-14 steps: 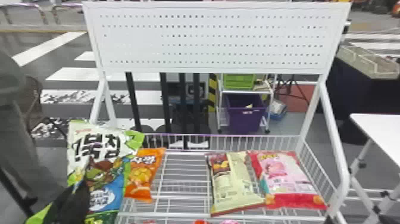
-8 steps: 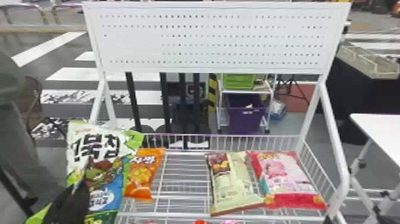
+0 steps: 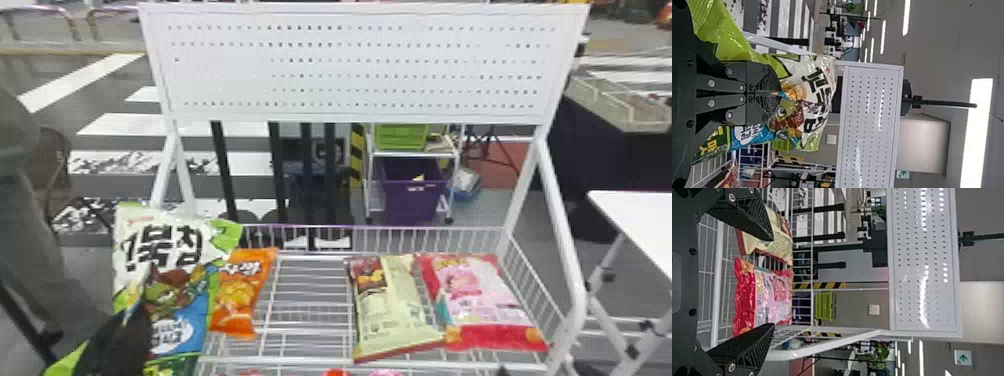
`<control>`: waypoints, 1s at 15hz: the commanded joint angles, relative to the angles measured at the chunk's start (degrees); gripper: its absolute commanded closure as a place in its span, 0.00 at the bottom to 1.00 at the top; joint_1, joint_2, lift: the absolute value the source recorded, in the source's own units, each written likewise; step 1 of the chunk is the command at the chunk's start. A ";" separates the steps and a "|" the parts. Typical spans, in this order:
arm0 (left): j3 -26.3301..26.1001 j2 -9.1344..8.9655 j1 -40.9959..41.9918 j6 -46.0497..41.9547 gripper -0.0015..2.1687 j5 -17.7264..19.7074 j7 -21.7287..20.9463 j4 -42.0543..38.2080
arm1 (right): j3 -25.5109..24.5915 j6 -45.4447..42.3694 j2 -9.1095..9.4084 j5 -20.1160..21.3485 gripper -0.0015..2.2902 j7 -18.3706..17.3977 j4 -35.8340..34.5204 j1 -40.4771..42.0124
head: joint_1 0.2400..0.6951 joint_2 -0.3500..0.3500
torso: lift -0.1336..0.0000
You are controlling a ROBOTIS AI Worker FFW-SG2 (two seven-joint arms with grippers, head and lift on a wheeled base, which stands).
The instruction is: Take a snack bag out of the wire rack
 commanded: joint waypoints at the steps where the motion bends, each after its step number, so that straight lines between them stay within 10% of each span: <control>1: -0.23 -0.02 -0.25 0.17 0.99 -0.13 0.00 0.04 | 5.27 1.61 -1.39 -0.26 0.06 -0.30 8.08 -9.42 | 0.57 0.50 | 1.00; 12: 0.21 0.51 -0.33 0.52 0.99 0.13 0.08 0.83 | 18.36 27.27 0.89 -4.13 0.06 -3.64 36.73 -50.21 | 0.57 0.50 | 1.00; 15: 0.39 0.60 -0.33 0.35 0.99 0.31 0.08 0.83 | 19.07 32.02 1.07 -4.74 0.23 -3.64 37.79 -52.75 | 0.57 0.50 | 1.00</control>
